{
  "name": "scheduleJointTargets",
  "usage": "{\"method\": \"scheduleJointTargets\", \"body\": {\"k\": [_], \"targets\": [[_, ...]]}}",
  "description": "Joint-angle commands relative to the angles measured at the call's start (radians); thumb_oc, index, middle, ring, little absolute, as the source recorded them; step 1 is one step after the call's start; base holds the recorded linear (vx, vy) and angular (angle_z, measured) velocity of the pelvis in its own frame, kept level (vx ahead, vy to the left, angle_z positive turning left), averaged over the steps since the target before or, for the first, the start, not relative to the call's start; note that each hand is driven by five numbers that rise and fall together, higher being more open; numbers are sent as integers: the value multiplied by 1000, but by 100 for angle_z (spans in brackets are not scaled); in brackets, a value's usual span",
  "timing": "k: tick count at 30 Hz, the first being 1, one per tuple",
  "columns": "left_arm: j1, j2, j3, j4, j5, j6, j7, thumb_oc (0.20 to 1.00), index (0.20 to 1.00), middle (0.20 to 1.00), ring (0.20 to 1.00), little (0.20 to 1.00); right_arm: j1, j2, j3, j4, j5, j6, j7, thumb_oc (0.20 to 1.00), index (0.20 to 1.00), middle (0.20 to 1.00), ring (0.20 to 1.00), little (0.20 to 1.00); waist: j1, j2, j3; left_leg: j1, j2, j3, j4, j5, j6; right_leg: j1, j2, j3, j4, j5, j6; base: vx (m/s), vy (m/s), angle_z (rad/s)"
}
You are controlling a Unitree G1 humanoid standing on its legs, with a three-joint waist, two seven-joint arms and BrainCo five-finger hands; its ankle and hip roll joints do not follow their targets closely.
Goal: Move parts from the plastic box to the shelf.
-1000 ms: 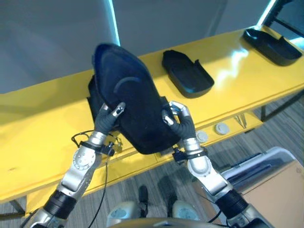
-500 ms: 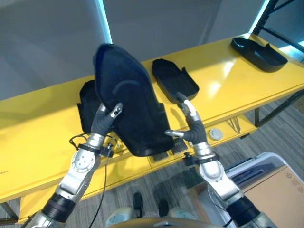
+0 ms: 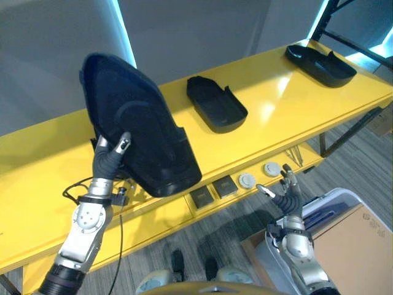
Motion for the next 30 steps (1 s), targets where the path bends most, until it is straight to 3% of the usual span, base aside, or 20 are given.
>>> {"method": "scheduleJointTargets", "body": {"k": [1,3,5,7,9,10,11,12,14,15,18,21,22,26,28,30], "targets": [[-53,31,55,-39,-20,-108,-10,200,200,200,200,200,-69,9,14,14,6,44,81,1000,1000,1000,1000,1000,1,-56,-30,48,-2,28,39,-178,-14,31,-46,-12,-75,-35,63,0,0,0],[-57,29,63,-42,-42,-113,-36,200,200,200,200,200,-67,20,26,106,-2,72,125,1000,1000,1000,1000,1000,5,-57,-32,51,-2,25,38,-179,-15,33,-47,-17,-77,-36,64,24,-4,1],[-59,28,75,-56,-84,-126,-91,200,200,200,200,200,-64,34,36,203,-4,143,194,1000,1000,1000,1000,1000,13,-57,-33,53,0,19,35,-177,-18,32,-50,-26,-77,-36,65,46,-4,4],[-61,26,84,-73,-121,-122,-131,200,200,200,200,200,-67,45,50,294,-15,145,228,1000,1000,1000,1000,1000,22,-57,-32,52,-1,11,34,-176,-19,34,-52,-32,-77,-37,63,32,-5,8],[-66,23,87,-84,-155,-119,-171,200,200,200,200,200,-72,51,60,353,-16,189,271,1000,1000,1000,1000,1000,30,-56,-30,49,-2,4,35,-176,-19,35,-53,-38,-75,-39,63,26,-2,14],[-76,13,96,-114,-237,-109,-269,200,200,200,200,200,-86,69,82,478,-13,231,315,1000,1000,1000,1000,1000,45,-57,-25,45,-3,8,43,-180,-19,37,-57,-60,-69,-45,58,10,1,16],[-84,5,98,-134,-287,-100,-322,200,200,200,200,200,-95,77,85,546,-12,303,346,1000,1000,1000,1000,1000,50,-57,-23,42,-1,31,52,-184,-20,38,-62,-82,-65,-49,57,-7,6,20],[-92,-1,100,-146,-313,-88,-352,200,200,200,200,200,-102,82,85,594,-16,333,363,1000,1000,1000,1000,1000,52,-57,-21,39,2,56,60,-187,-21,37,-67,-101,-60,-51,56,-42,35,32],[-141,-25,91,-177,-400,-43,-454,200,200,200,200,200,-132,108,79,801,-6,446,444,1000,1000,1000,1000,1000,55,-58,-11,22,35,185,113,-197,-32,38,-96,-183,-44,-53,56,-75,110,139],[-170,-46,77,-202,-461,-3,-511,200,200,200,200,200,-173,115,71,975,-22,523,510,1000,1000,1000,1000,1000,69,-60,2,8,76,240,166,-205,-48,57,-119,-235,-42,-52,52,-66,160,176],[-176,-68,66,-236,-490,33,-535,200,200,200,200,200,-207,105,76,1088,-26,597,535,1000,1000,1000,1000,1000,88,-54,-1,28,132,246,161,-183,-74,73,-142,-264,-45,-50,52,-26,241,122],[-166,-80,72,-259,-494,80,-532,200,200,200,200,200,-225,95,71,1121,-39,649,575,1000,1000,1000,1000,1000,96,-44,-18,60,188,238,122,-120,-107,79,-153,-271,-57,-47,54,-8,305,34],[-160,-77,78,-258,-466,110,-520,200,200,200,200,200,-232,90,72,1128,-52,657,592,1000,1000,1000,1000,1000,100,-38,-27,70,219,223,105,-77,-128,80,-159,-270,-65,-43,58,-28,346,27],[-146,-46,105,-226,-420,166,-488,200,200,200,200,200,-251,76,79,1123,-47,671,565,1000,1000,1000,1000,1000,117,-26,-48,86,257,150,67,-22,-154,66,-184,-241,-78,-23,80,-52,410,27],[-144,-28,116,-219,-408,183,-486,200,200,200,200,200,-262,70,66,1123,-50,674,554,1000,1000,1000,1000,1000,120,-24,-51,87,249,140,61,-41,-150,58,-203,-232,-77,-12,95,-84,448,0],[-147,9,124,-197,-417,209,-499,200,200,200,200,200,-273,71,47,1117,-31,687,518,1000,1000,1000,1000,1000,116,-22,-52,109,223,176,38,-105,-128,56,-248,-247,-70,13,128,-67,465,-17]]}}
